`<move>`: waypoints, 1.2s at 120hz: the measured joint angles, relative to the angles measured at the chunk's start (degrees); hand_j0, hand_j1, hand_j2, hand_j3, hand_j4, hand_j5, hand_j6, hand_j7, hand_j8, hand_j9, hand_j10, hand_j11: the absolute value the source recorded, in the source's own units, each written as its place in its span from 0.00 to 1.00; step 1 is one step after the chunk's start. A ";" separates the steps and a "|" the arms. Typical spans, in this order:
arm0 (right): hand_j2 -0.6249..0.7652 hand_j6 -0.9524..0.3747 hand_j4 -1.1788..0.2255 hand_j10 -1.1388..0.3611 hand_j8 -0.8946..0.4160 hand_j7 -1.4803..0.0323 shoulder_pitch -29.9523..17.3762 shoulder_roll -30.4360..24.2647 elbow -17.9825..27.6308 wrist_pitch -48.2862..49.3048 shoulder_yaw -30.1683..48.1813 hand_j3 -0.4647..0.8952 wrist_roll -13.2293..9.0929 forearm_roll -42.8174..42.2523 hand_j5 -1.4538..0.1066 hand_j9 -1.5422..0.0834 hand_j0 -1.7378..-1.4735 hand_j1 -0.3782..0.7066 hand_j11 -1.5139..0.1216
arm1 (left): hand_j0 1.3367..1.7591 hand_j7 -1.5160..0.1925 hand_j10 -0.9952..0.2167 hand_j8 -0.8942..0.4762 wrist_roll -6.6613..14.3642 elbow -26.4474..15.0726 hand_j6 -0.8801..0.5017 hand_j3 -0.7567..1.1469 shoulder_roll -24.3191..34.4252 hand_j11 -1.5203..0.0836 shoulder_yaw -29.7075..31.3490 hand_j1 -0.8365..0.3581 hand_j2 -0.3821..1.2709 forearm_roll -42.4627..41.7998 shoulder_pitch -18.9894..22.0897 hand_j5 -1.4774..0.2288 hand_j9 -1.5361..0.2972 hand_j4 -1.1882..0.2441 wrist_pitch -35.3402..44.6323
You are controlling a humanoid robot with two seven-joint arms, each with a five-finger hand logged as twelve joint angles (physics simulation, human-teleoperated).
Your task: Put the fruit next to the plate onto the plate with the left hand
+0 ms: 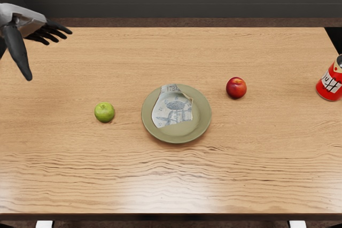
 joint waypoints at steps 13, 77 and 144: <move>0.45 0.71 0.83 0.75 0.67 0.97 -0.11 0.00 -0.04 -0.01 0.02 0.34 -0.03 0.05 0.92 0.94 0.30 0.04 0.91 | 0.76 0.86 0.79 0.63 0.03 0.03 0.61 0.40 0.08 0.92 -0.57 0.96 0.24 0.48 0.00 0.84 0.81 0.80 0.00; 0.45 0.71 0.83 0.75 0.67 0.97 -0.15 0.00 -0.07 -0.02 -0.05 0.34 -0.03 0.08 0.92 0.94 0.30 0.04 0.91 | 0.76 0.88 0.81 0.64 7.64 -10.13 0.63 0.40 -35.05 0.94 9.30 0.98 0.23 -13.89 -9.55 0.85 0.83 0.82 10.37; 0.45 0.71 0.83 0.75 0.67 0.97 -0.15 0.00 -0.07 -0.04 -0.04 0.34 -0.03 0.07 0.92 0.94 0.30 0.04 0.91 | 0.76 0.88 0.82 0.65 17.69 -35.56 0.63 0.40 -35.24 0.94 -1.75 0.99 0.23 -36.44 -2.30 0.86 0.83 0.83 64.39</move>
